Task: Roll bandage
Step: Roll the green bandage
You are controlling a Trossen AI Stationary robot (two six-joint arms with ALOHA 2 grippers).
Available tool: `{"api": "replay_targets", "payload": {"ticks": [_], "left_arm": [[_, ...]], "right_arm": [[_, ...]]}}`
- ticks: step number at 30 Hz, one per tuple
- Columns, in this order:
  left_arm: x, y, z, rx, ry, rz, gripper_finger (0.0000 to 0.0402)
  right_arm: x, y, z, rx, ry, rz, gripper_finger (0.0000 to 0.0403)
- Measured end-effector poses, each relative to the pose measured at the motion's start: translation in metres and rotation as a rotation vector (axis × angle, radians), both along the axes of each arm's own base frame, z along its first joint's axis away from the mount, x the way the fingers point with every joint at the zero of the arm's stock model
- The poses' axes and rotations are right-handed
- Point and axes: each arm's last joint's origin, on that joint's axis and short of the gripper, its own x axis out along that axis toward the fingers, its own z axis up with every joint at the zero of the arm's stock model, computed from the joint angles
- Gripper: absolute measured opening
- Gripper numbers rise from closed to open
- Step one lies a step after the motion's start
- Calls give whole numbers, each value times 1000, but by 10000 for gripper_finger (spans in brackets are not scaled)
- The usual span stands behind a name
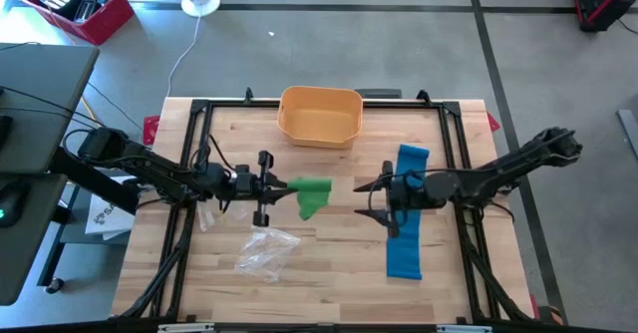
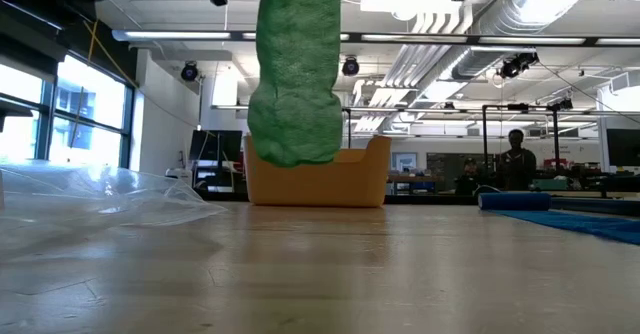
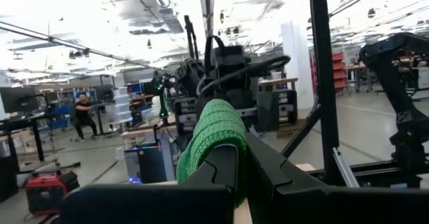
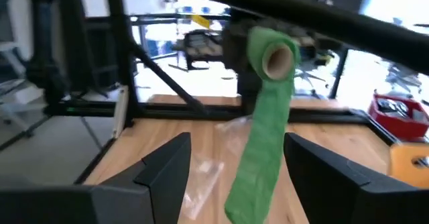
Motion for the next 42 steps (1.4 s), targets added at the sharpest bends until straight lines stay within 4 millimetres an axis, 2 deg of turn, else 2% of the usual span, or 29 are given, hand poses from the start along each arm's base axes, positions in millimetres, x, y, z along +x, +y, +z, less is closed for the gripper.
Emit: {"api": "replay_targets", "payload": {"ticks": [5,12,16,20,23,28,32,38,42], "left_arm": [[0,-2,0,0,-1,-28,6],[0,-1,0,-2,0,-19,6],[0,-1,0,-2,1,-20,6],[0,-1,0,-4,-3,-19,6],[0,-1,0,-5,0,-13,6],[0,-2,0,-4,1,-19,6],[0,-1,0,-5,4,-10,6],[0,-1,0,0,3,0,6],[0,-1,0,0,1,-3,6]], "right_arm": [[6,-1,7,-72,-33,16,232],[40,5,6,-172,-8,6,232],[51,9,13,-218,-24,9,232],[55,9,20,-200,-10,-35,232],[56,6,21,-180,12,-90,232],[57,3,21,-157,12,-76,232],[58,-4,21,-140,24,-158,232],[58,-2,21,-89,18,-108,232],[67,-3,15,-71,-3,-104,232]]}}
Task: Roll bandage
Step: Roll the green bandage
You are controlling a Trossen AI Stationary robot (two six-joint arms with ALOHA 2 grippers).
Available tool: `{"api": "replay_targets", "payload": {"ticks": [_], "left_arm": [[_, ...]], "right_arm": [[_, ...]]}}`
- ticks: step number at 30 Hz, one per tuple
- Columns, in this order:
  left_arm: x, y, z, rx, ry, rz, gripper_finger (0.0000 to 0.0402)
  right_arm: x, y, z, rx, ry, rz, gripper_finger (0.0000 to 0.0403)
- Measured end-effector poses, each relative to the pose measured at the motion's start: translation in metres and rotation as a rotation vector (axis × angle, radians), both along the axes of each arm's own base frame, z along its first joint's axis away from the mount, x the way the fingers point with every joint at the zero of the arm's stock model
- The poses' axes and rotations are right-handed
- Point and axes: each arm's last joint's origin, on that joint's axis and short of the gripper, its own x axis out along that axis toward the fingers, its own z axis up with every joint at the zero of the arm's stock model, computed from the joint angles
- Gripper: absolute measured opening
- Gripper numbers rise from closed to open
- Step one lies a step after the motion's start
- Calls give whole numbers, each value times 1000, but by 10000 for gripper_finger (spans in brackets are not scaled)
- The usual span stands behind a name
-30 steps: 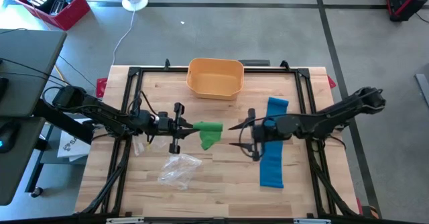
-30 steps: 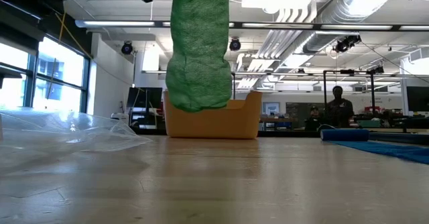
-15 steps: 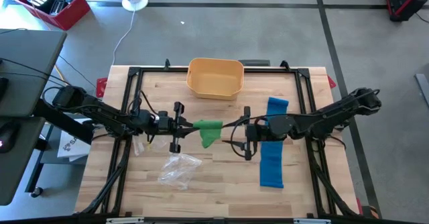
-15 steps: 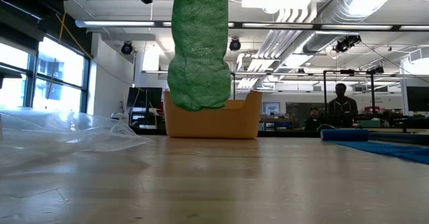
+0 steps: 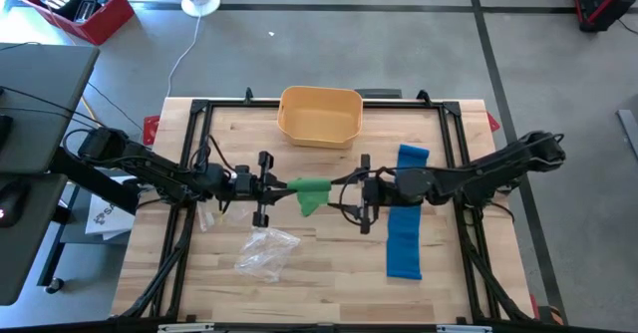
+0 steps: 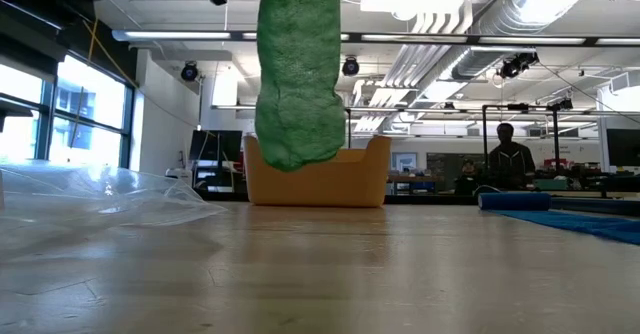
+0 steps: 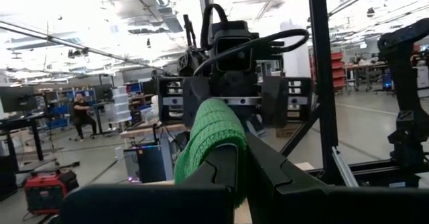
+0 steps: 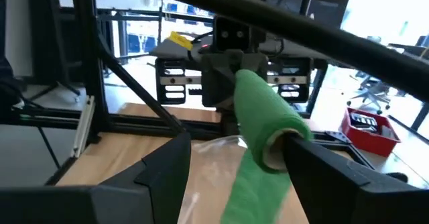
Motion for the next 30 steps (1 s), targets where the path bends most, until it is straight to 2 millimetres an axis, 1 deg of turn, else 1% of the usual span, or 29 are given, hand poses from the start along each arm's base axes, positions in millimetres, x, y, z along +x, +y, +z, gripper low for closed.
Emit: {"api": "replay_targets", "payload": {"ticks": [5,8,11,14,16,17,20,23,27,30], "left_arm": [[0,-1,-1,3,10,-6,6],[-1,-2,-1,3,3,-11,6],[-1,-1,-1,4,3,-12,6],[0,-2,-1,-1,5,-15,7],[0,-3,-1,-1,14,-16,16],[0,-3,-2,-1,17,-14,25],[-1,-3,-2,3,38,-9,62],[-2,-2,-2,17,78,-6,103],[-6,-2,0,26,104,-11,152],[-6,-2,-3,54,125,-8,177]], "right_arm": [[10,0,-10,-5,1,34,229],[11,1,-8,-4,-23,31,210],[10,-1,-6,1,-40,20,159],[10,-2,-6,-1,-42,-31,82],[10,-3,-7,-7,-26,-50,28],[10,-3,-8,-10,-20,-55,16],[9,-3,-8,-2,-15,-81,16],[5,-4,-4,2,-5,-84,6],[-9,-3,9,6,-13,-76,5],[-20,-2,24,-1,-59,-75,3]]}}
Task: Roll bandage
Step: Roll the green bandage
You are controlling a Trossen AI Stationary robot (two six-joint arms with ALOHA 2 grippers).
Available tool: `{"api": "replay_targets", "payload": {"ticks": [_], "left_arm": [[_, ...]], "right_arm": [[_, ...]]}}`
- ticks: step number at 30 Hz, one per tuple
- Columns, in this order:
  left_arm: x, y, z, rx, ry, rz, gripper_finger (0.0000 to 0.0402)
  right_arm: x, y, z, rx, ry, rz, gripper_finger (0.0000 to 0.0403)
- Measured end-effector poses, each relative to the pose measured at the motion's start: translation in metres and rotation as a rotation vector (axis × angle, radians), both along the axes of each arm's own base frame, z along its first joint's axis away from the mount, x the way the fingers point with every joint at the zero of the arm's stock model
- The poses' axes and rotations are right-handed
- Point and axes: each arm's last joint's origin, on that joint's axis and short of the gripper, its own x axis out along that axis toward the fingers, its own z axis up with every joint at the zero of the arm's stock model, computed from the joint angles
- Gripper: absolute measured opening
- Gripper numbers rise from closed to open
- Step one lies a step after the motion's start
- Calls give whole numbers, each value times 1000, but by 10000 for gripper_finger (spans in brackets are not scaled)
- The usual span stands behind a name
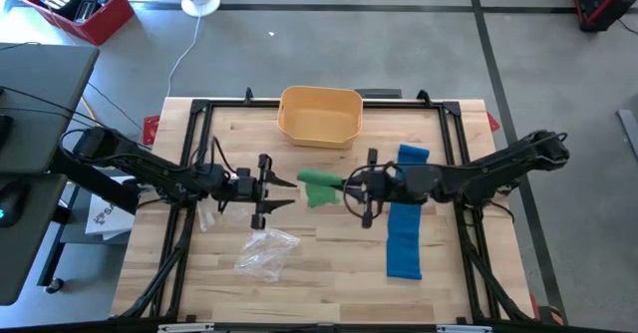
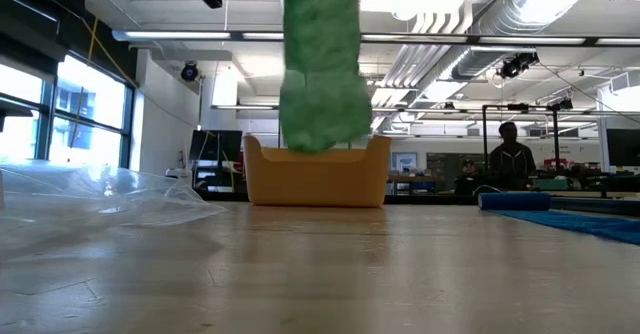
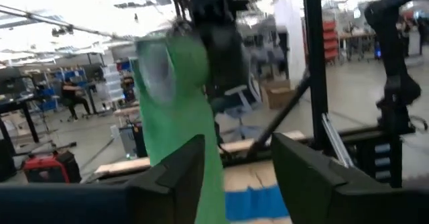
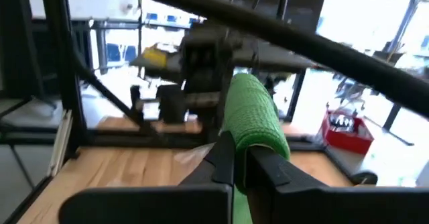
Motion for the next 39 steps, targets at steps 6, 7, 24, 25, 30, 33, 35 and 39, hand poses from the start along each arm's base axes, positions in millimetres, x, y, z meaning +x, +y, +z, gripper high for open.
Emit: {"api": "replay_targets", "payload": {"ticks": [6,7,24,25,30,33,35,39], "left_arm": [[4,0,3,1,-104,13,199],[5,0,4,8,-129,17,200],[70,-22,9,262,-167,391,200],[70,-24,9,276,-161,403,199],[65,-39,11,282,-145,426,178],[62,-44,9,257,-115,481,161],[61,-45,9,246,-119,488,153],[61,-38,15,203,-182,489,144]], "right_arm": [[-11,5,12,-27,-42,36,2],[-11,6,13,-27,-49,39,2],[-11,7,12,-29,-41,49,2],[-12,8,11,-30,-37,52,2],[-12,11,10,-33,-28,61,2],[-12,11,10,-33,-28,61,2],[-12,11,10,-34,-28,61,2],[-12,11,10,-34,-28,61,2]]}}
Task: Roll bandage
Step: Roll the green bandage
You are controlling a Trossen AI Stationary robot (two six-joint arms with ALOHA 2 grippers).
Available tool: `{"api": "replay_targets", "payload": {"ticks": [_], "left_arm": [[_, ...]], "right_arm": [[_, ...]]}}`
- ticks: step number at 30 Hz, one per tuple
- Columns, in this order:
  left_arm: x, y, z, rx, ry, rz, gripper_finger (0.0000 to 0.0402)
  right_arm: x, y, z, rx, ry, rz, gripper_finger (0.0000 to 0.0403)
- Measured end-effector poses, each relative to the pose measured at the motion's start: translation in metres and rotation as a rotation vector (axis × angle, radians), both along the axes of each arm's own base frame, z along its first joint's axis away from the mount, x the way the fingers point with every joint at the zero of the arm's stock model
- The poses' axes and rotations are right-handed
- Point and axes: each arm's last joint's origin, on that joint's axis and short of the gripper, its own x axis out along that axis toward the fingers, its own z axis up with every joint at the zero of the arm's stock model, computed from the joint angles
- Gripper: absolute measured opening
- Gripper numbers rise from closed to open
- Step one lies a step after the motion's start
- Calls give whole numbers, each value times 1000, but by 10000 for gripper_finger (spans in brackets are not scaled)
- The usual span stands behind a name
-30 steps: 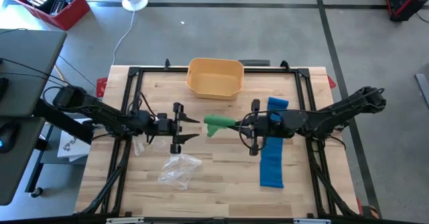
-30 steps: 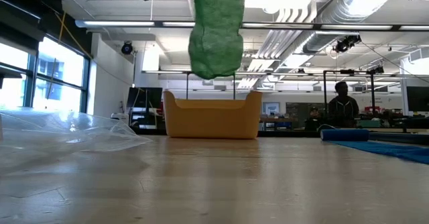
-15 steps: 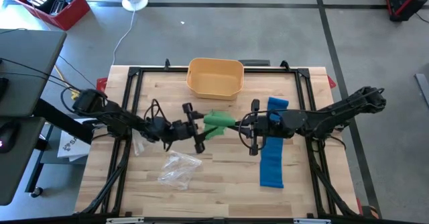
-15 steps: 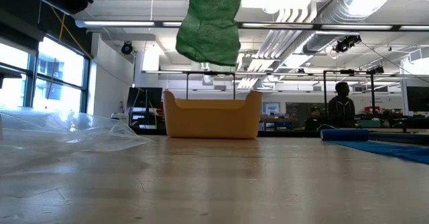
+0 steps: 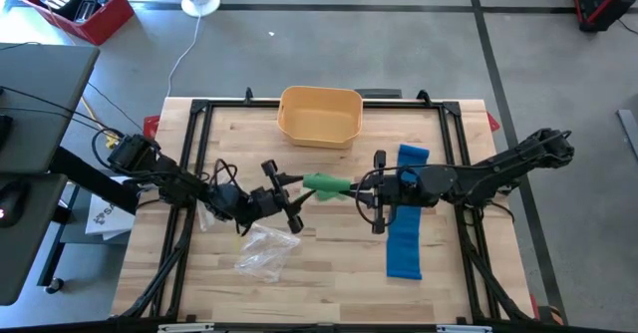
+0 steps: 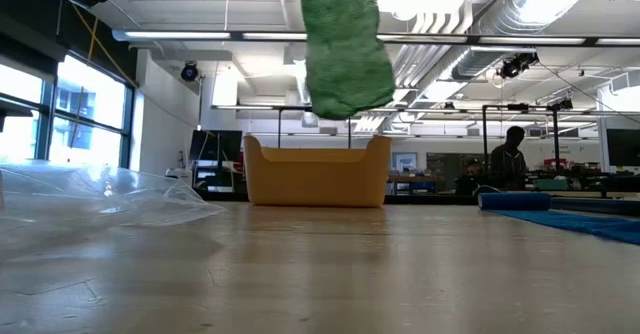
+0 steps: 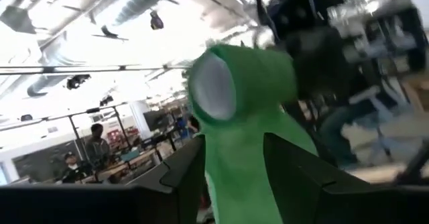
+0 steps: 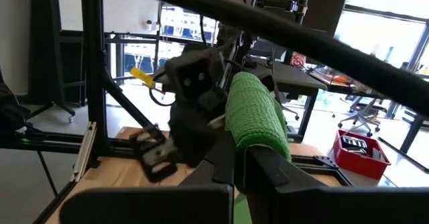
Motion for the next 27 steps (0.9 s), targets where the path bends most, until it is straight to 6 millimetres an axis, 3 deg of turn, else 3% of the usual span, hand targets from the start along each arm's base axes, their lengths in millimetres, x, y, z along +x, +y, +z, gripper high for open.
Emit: {"api": "replay_targets", "payload": {"ticks": [9,15,18,23,27], "left_arm": [[3,12,-3,-78,6,70,143],[4,11,-2,-62,0,17,135],[5,11,-3,-55,1,4,108],[6,8,-7,-41,51,0,19],[6,0,-12,-53,96,-44,8]], "right_arm": [[0,0,0,-1,1,9,2],[0,0,0,-1,3,14,2],[0,1,0,-1,3,22,2],[0,1,-1,-2,6,24,2],[-1,5,-1,-4,10,36,2]]}}
